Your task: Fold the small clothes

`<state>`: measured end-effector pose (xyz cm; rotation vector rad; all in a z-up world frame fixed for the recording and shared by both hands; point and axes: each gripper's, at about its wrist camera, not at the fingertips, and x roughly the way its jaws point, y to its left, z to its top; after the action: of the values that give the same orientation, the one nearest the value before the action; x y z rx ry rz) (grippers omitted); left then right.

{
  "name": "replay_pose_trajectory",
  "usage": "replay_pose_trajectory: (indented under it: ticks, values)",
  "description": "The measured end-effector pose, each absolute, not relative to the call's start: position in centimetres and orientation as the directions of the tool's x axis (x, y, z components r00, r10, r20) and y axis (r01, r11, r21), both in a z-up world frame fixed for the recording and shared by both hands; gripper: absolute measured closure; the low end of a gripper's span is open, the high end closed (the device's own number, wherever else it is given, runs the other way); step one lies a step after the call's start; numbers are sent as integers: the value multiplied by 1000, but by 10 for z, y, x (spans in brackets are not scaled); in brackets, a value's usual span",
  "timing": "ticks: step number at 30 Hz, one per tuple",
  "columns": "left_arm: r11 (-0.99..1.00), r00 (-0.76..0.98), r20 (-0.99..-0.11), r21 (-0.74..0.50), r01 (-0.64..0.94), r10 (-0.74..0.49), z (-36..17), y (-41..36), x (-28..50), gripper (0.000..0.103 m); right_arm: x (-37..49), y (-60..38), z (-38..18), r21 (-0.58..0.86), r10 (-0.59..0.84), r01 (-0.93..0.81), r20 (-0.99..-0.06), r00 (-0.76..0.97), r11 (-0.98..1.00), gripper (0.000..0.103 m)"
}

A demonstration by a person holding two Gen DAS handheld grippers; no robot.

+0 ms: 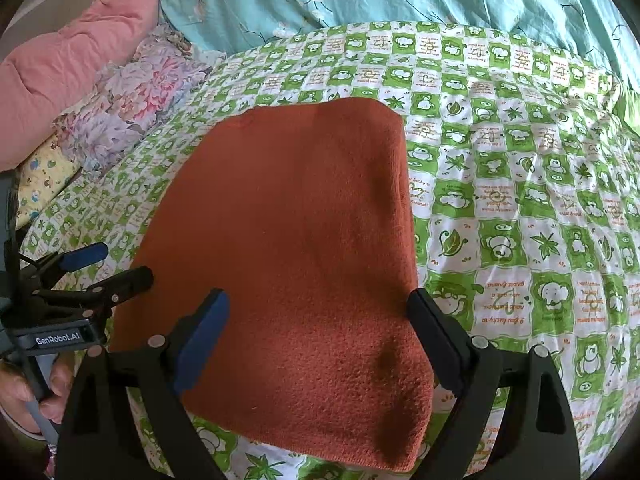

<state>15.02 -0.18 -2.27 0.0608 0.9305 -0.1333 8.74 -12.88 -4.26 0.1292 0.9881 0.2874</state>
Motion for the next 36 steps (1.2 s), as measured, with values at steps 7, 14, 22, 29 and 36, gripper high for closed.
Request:
replay_pose_trajectory:
  ticks: [7,14,22,29,36]
  values:
    - [989,592,-801,-3,146,-90,-21,-3,150,3,87,-129,-42,237,297,-180,-803,517,955,12]
    - [989,593,-800,-9,145,-94,-21,-3,151,3,88,-129,-42,239,298,-179,-803,516,954,12]
    - [988,591,-800,-18,151,-105,-21,-4,151,3,88,-128,-42,239,298,-179,-803,517,954,12]
    - [988,591,-800,-14,152,-103,-22,-4,152,3,88,-129,-42,239,299,-180,-803,516,954,12]
    - [989,593,-799,-14,148,-100,-21,-4,152,3,88,-129,-42,240,300,-181,-802,516,954,12]
